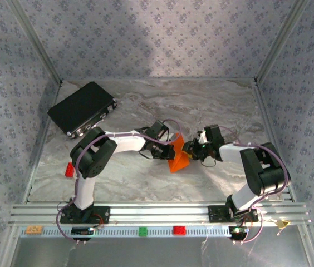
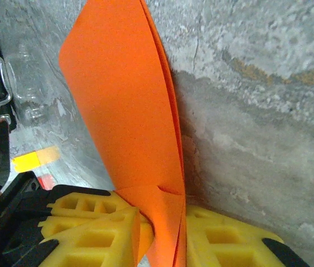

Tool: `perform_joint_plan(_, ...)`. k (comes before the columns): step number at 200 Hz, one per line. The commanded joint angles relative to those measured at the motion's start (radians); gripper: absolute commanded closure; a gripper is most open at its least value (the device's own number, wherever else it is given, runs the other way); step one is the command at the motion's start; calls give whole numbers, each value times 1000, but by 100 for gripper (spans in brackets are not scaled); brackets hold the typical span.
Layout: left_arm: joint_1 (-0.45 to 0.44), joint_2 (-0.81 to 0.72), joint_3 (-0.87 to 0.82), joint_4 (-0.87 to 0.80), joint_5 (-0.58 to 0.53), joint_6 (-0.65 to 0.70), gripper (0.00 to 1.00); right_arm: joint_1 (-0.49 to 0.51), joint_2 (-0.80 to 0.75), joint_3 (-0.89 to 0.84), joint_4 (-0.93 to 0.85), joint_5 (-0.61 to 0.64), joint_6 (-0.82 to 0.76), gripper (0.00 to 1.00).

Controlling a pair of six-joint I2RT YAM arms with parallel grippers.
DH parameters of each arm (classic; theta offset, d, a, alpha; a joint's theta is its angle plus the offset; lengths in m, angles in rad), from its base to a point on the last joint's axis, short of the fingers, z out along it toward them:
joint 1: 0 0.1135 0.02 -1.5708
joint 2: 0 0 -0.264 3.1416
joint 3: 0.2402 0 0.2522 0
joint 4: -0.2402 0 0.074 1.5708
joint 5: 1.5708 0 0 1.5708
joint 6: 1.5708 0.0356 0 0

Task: Fold a paper plane with a square sheet of paper (pick it up from the middle)
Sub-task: Turn over the paper at the center of the table.

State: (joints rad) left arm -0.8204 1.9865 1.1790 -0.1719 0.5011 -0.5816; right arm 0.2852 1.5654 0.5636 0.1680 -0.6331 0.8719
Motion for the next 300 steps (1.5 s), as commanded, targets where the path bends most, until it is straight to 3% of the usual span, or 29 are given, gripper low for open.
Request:
perform_joint_plan(1,-6,8,-18,13,3,-7,91,-7,13,-11,16,-21,-10,75)
perform_joint_plan(46,-6,-23,-36,43,4,-18,86,-10,21,-14,24,-25,-14,86)
perform_joint_plan(89,-6,-132,-108,126,-55,-39,70,-11,-4,-15,19,-25,-16,93)
perform_joint_plan(117,-4,-233,-165,156,-148,-40,64,-2,-58,32,-126,35,-77,96)
perform_joint_plan(167,13,-408,-270,168,-332,-48,63,78,-200,167,-450,269,-208,96)
perform_joint_plan(219,46,-585,-384,167,-499,-84,63,223,-283,344,-740,688,-301,96)
perform_joint_plan(245,63,-660,-433,154,-578,-118,63,302,-271,404,-849,904,-322,96)
perform_joint_plan(300,93,-797,-496,95,-698,-162,63,444,-146,515,-1014,1238,-291,96)
